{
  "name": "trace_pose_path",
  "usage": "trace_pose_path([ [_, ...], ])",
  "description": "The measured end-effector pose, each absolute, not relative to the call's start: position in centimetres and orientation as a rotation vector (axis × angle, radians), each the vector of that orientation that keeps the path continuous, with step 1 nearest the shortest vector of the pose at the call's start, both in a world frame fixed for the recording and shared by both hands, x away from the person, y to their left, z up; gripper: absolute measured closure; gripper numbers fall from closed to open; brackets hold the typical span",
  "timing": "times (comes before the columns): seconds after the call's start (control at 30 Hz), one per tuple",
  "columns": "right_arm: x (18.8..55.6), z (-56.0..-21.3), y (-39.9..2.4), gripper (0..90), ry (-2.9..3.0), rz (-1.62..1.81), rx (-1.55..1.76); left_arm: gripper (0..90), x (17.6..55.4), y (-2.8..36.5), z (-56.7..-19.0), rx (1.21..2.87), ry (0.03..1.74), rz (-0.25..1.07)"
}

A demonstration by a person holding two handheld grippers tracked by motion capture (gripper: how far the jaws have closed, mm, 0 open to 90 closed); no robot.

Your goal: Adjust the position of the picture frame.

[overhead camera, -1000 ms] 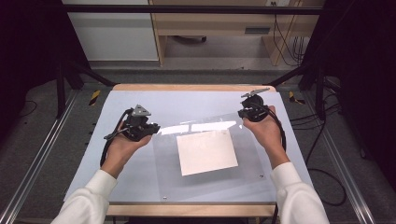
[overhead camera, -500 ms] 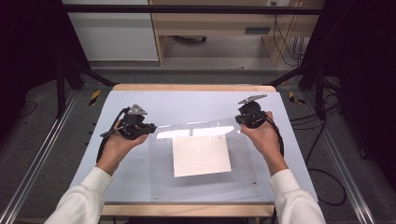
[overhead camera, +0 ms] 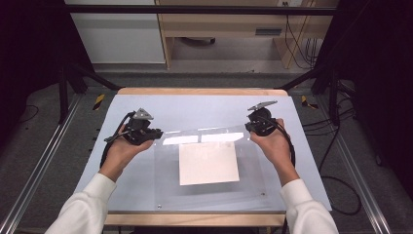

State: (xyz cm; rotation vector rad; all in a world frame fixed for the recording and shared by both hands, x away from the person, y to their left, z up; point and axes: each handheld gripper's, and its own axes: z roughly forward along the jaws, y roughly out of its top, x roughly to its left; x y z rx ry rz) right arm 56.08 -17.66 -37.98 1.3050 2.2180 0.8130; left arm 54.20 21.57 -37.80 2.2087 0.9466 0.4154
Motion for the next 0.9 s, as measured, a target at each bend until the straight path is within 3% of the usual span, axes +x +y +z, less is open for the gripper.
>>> trace_pose_path([
  [0.9,57.4,-42.7,-17.3,85.9,2.266,0.719,1.424,81.6,59.1,21.1,-42.4,2.252,1.002,0.327],
])
